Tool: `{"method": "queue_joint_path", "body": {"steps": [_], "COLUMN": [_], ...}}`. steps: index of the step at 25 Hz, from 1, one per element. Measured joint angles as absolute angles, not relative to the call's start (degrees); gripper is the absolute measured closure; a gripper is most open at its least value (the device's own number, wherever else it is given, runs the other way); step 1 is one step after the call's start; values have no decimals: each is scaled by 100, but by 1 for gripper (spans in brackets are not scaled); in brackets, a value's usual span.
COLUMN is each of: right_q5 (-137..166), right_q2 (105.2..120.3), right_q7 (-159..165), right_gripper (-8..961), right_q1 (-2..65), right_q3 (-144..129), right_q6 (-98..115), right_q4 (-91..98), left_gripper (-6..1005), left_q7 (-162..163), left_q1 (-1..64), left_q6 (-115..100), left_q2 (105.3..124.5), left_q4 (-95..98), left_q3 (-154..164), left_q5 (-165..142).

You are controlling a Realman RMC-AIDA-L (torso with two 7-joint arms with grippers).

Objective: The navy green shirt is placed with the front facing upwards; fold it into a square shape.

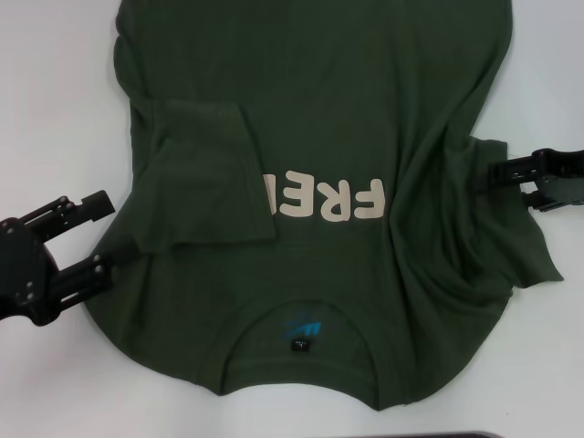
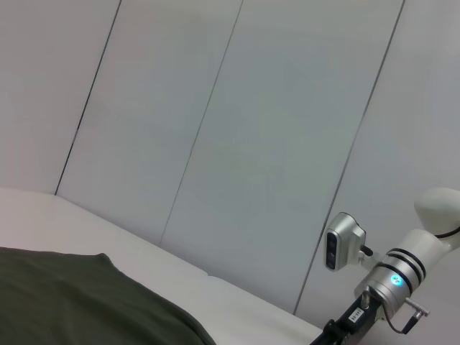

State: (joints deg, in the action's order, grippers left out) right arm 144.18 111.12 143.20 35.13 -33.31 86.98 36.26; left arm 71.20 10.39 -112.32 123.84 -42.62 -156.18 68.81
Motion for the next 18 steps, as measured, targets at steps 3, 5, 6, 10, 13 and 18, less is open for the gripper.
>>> {"method": "queue_joint_path", "body": {"steps": [3,5,6,10,13,18], "right_q5": [14425,14425,14419,14390,14390,14397], "right_q2": [11112,11116,11118,11116,11112,11094], "right_q7": [14322,14297,14268,14218,14223,14250], "right_gripper": [37,37,37,71,105,312], "right_q1": [3523,3529,3530,3533,3534,3544], "right_q3": [-3334,-3344,-3344,-3346,-3348,-3349], "right_q6": [8696,8698,8708,8795,8800,8778], "right_q4": [3627,3627,3627,3646,3663,3641], "left_gripper": [309,309,309,308,308,308], "left_q7": [7119,7119,7119,7119,7119,7119], "left_q1": [1038,1037,1037,1037,1037,1047], "left_q6": [-11232,-11232,-11234,-11238,-11238,-11237], "left_q2": [12384,12384,12384,12383,12384,12384], "left_q4": [-4262,-4262,-4262,-4262,-4262,-4262], "left_q3": [-15618,-15621,-15624,-15627,-15627,-15627], "left_q5": [6882,6881,6882,6883,6888,6890]}}
